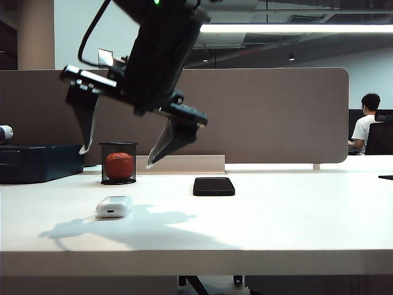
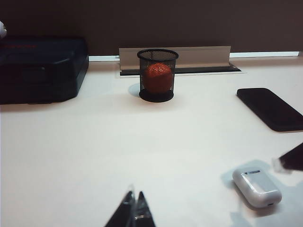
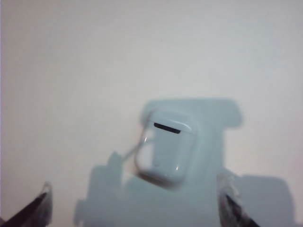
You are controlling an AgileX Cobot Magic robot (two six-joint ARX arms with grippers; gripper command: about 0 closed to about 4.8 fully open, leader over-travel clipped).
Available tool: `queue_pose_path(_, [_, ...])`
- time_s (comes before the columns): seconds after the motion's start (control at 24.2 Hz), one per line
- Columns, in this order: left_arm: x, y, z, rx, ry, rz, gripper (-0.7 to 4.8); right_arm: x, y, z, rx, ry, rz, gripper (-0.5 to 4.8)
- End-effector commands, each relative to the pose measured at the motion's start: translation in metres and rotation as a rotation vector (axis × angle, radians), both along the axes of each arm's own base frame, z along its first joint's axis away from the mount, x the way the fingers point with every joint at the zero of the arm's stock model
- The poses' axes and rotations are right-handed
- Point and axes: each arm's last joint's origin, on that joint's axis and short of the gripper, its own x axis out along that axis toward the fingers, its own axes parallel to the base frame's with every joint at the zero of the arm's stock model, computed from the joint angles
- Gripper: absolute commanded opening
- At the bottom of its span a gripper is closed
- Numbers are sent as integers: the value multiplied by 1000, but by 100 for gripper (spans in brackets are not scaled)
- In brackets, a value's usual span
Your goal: Find the wireless headphone case on the desktop and place it on the left side of the phone.
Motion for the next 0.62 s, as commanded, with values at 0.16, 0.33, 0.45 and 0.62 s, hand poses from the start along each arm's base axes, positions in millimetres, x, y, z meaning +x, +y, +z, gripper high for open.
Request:
queue_pose_path(0.16, [0,0,1,0,-7,2,-5,7,11,-18,22,-8,-20,479])
queue_pose_path(0.33, [0,0,1,0,-7,2,-5,12,17,-30,30,-26,-38,479])
queue_pose_path(0.45, [0,0,1,0,-6,2,-5,15,20,-38,32,-28,-40,479])
queue_pose_path(0.62, [0,0,1,0,-7,2,-5,16,22,-45,26,-23,-43,479])
